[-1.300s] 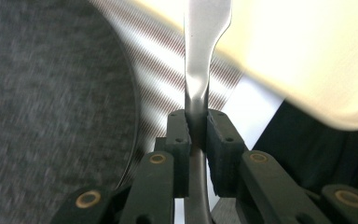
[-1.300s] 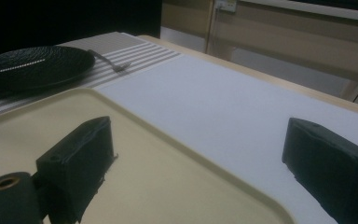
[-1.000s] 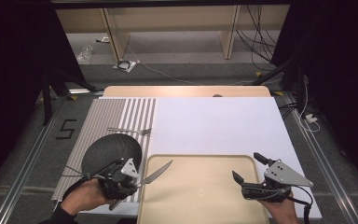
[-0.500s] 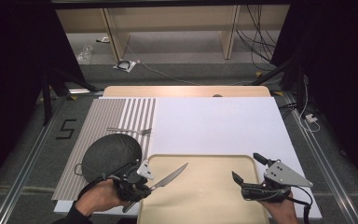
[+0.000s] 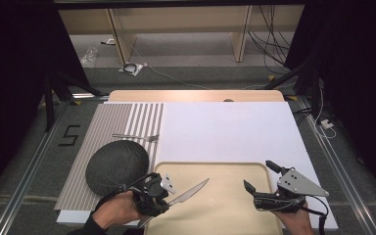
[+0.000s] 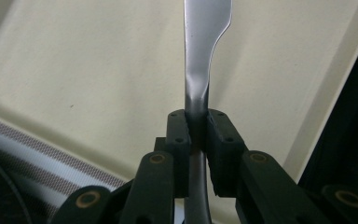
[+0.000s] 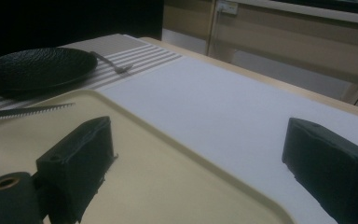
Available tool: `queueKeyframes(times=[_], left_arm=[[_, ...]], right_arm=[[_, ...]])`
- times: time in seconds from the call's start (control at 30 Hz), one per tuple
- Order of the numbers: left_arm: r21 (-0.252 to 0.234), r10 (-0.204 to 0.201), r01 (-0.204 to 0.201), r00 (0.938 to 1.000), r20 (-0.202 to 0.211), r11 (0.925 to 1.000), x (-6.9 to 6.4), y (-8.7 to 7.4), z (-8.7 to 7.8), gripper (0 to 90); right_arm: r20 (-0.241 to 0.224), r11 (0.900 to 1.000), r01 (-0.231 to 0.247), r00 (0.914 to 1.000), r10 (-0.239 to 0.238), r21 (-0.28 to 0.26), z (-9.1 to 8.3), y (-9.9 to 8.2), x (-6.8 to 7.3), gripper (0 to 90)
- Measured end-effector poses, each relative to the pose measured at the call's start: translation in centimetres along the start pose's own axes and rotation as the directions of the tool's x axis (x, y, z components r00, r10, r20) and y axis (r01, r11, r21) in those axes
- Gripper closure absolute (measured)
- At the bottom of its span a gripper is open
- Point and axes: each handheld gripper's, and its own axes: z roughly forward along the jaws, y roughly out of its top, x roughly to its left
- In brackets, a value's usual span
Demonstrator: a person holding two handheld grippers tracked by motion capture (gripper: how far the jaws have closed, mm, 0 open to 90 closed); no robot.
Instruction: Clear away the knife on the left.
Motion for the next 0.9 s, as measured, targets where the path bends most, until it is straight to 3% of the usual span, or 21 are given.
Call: queueKeyframes(times=[0.5,0.9], left_arm=[[0.056,0.016,-0.018,0.9993,0.035,0.9983,-1.2,1.7,1.9,79.5],[0.111,0.026,-0.033,0.9976,0.064,0.9933,-1.6,2.0,3.8,79.5]], right_arm=[[-0.004,1.0,-0.006,1.0,0.006,0.0,0.0,0.0,0.0,9.9],[-0.007,1.0,-0.004,1.0,0.004,0.003,0.0,0.0,0.0,9.9]])
